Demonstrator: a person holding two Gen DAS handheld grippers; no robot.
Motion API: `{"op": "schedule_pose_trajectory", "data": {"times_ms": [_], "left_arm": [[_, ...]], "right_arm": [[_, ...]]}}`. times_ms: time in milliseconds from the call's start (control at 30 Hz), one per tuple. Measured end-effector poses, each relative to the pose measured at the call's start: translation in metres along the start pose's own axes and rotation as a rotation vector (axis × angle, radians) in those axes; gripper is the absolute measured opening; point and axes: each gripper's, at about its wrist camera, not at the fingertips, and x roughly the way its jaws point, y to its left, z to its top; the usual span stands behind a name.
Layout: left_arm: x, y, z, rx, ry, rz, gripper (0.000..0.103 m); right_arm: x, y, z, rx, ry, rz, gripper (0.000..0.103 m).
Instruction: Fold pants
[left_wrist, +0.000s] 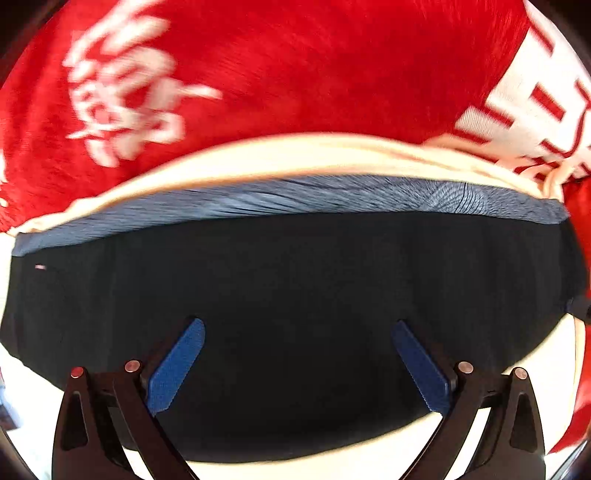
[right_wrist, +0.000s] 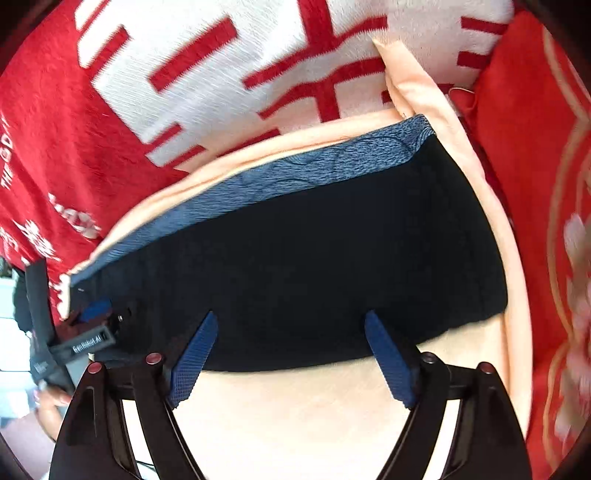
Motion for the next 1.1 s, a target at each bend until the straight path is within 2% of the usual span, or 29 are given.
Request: {"op": "schedule_pose_trajectory", "data": {"times_ms": [133, 267, 400, 500, 533, 567, 600, 667, 800, 833, 867, 900, 967, 1033, 1100], "left_arm": [[-0.037, 0.074, -0.019, -0.018, -0.063, 0.051, 0.103], [-0.05, 0.178, -0.031, -0.069, -0.062, 0.148, 0.103], [-0.04, 0.263, -0.042, -0.082, -0.045, 0.208, 0.103], [0.001, 0.307, -0.04, -0.051, 0.016, 0.291, 0.103], [0.013, 0.318, -0.045, -0.055, 0.037, 0.282, 0.103], [0.015, 0.334, -0.051, -0.084, 0.012, 0.175, 0.103], [0.014, 0.341, -0.055, -0.099, 0.003, 0.128, 0.103], [0.015, 0.345, -0.059, -0.084, -0.011, 0.09, 0.103], [0.016, 0.347, -0.064, -0.017, -0.049, 0.051, 0.103], [0.016, 0.348, -0.065, -0.008, -0.05, 0.039, 0.103], [0.013, 0.349, -0.068, 0.005, -0.048, 0.029, 0.103], [0.013, 0.35, -0.068, 0.013, -0.044, 0.026, 0.103], [0.011, 0.351, -0.069, 0.033, -0.03, 0.017, 0.103], [0.01, 0.352, -0.071, 0.06, -0.024, 0.009, 0.103], [0.013, 0.358, -0.07, 0.093, -0.032, 0.007, 0.103]], "right_arm": [[0.008, 0.061, -0.037, 0.006, 0.028, 0.149, 0.085], [0.044, 0.133, -0.082, 0.002, 0.109, 0.306, 0.085], [0.12, 0.216, -0.117, 0.015, 0.176, 0.407, 0.085], [0.156, 0.249, -0.135, 0.049, 0.202, 0.465, 0.082], [0.168, 0.257, -0.135, 0.063, 0.211, 0.477, 0.081], [0.177, 0.261, -0.134, 0.072, 0.212, 0.48, 0.079], [0.187, 0.267, -0.136, 0.084, 0.206, 0.476, 0.078], [0.192, 0.27, -0.142, 0.104, 0.182, 0.475, 0.077], [0.199, 0.266, -0.13, 0.188, 0.147, 0.497, 0.073], [0.205, 0.266, -0.125, 0.208, 0.152, 0.487, 0.062], [0.209, 0.264, -0.12, 0.23, 0.158, 0.445, 0.029], [0.209, 0.261, -0.116, 0.249, 0.166, 0.422, 0.008], [0.196, 0.264, -0.116, 0.238, 0.144, 0.451, 0.009], [0.175, 0.278, -0.126, 0.135, 0.112, 0.404, 0.008], [0.175, 0.276, -0.143, 0.124, 0.128, 0.369, 0.008]]}}
